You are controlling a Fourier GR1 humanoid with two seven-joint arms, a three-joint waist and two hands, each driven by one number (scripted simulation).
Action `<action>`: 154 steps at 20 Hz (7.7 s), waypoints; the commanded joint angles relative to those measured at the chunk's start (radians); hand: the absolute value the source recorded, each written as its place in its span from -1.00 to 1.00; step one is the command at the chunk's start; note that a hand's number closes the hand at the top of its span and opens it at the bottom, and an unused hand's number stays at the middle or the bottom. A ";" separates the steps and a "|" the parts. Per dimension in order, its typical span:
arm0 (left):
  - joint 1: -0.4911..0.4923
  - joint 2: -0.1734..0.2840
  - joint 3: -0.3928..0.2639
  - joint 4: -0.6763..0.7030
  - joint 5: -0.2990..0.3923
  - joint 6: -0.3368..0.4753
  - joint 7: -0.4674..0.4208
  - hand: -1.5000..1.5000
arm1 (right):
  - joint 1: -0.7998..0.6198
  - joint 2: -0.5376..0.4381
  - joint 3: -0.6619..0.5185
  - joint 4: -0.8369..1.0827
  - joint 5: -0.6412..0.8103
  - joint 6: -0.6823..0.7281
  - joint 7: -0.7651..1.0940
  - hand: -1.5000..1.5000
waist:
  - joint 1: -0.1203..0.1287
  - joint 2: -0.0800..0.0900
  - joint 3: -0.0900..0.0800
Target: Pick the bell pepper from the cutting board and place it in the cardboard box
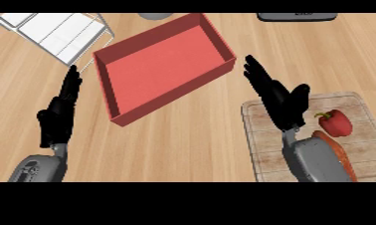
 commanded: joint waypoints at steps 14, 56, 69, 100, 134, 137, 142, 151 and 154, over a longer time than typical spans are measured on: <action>0.000 0.188 0.051 0.059 -0.082 -0.011 0.123 0.00 | 0.024 -0.610 -0.079 0.001 0.105 0.730 -0.785 -1.00 | 0.011 0.008 0.000; 0.040 0.125 0.086 -0.014 -0.177 -0.050 0.192 0.00 | -0.295 -0.659 0.268 0.546 1.172 0.086 -1.294 -1.00 | 0.019 -0.010 -0.015; 0.071 0.148 0.159 0.018 -0.157 -0.114 0.129 0.00 | -0.199 -0.726 0.296 0.341 1.131 0.134 -1.304 -1.00 | 0.012 -0.012 -0.016; 0.084 0.115 0.230 -0.008 -0.222 -0.118 0.196 0.00 | -0.013 -0.245 -0.160 0.401 1.110 -0.015 -0.357 1.00 | -0.073 -0.041 -0.021; -0.009 0.029 0.163 0.008 -0.303 -0.110 0.184 0.00 | -0.794 0.187 -0.048 0.389 1.041 -0.245 0.555 1.00 | 0.051 0.002 -0.016; -0.019 0.113 0.225 -0.031 -0.228 -0.215 0.217 0.00 | -0.911 0.187 -0.003 0.508 0.961 -0.291 0.609 1.00 | 0.061 -0.002 -0.016; -0.026 0.025 0.146 -0.015 -0.310 -0.138 0.187 0.00 | -0.979 0.187 -0.013 0.772 0.910 -0.423 0.488 1.00 | 0.090 0.012 -0.017; -0.091 0.039 0.167 0.052 -0.304 -0.156 0.178 0.00 | -1.048 0.187 -0.109 1.016 0.789 -0.498 0.468 -1.00 | 0.107 0.027 -0.017; -0.100 0.037 0.166 0.037 -0.298 -0.165 0.184 0.00 | -1.056 0.187 -0.108 1.057 0.734 -0.523 0.440 -1.00 | 0.122 0.028 -0.017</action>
